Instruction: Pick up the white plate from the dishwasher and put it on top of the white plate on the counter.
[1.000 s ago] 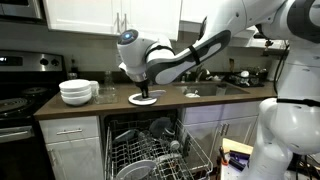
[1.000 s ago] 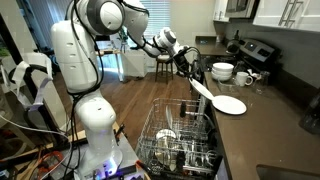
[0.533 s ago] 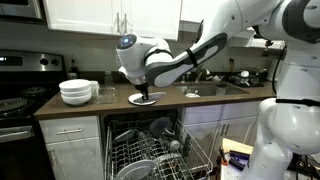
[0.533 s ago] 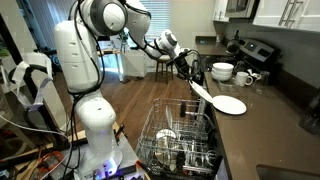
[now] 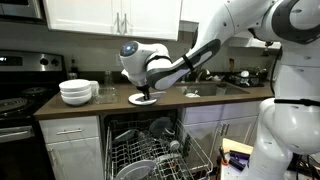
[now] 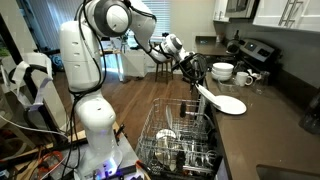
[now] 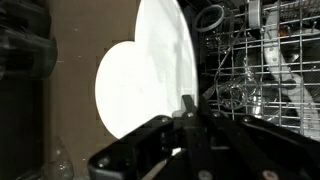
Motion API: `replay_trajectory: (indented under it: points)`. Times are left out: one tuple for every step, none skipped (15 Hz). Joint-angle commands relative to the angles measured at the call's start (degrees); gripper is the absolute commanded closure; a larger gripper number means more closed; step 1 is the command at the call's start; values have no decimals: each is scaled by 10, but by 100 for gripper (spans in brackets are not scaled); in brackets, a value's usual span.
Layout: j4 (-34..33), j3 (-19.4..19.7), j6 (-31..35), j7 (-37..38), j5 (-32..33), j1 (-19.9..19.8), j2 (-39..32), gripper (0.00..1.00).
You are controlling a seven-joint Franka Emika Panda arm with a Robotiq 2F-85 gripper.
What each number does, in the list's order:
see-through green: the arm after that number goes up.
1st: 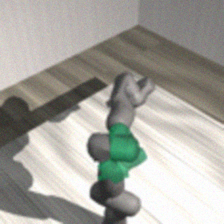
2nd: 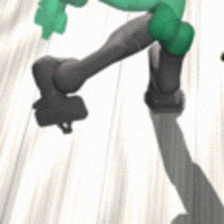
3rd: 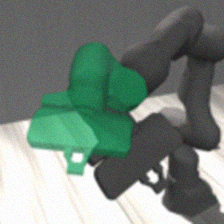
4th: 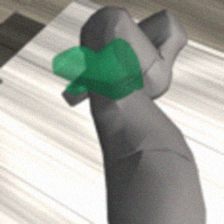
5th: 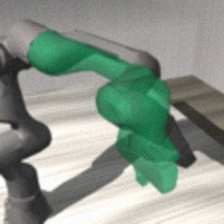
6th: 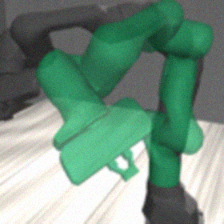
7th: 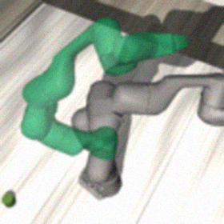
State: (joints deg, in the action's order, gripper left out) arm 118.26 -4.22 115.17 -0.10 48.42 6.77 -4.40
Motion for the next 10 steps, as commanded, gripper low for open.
replay_trajectory:
  points:
    - [2, 4, 16, 22, 39, -8, 3, 99]
    - [3, 8, 29, 24, 41, -11, 2, 99]
    - [3, 10, 35, 27, 44, -11, 1, 99]
    - [4, 14, 51, 33, 53, -14, 0, 99]
    - [3, 16, 60, 37, 58, -15, -2, 99]
    - [3, 19, 72, 43, 66, -18, -5, 99]
    - [2, 21, 81, 48, 75, -20, -8, 99]
    - [0, 25, 90, 55, 85, -23, -13, 99]
    - [-2, 27, 93, 56, 86, -25, -17, 99]
    - [1, 22, 77, 39, 60, -21, -14, 99]
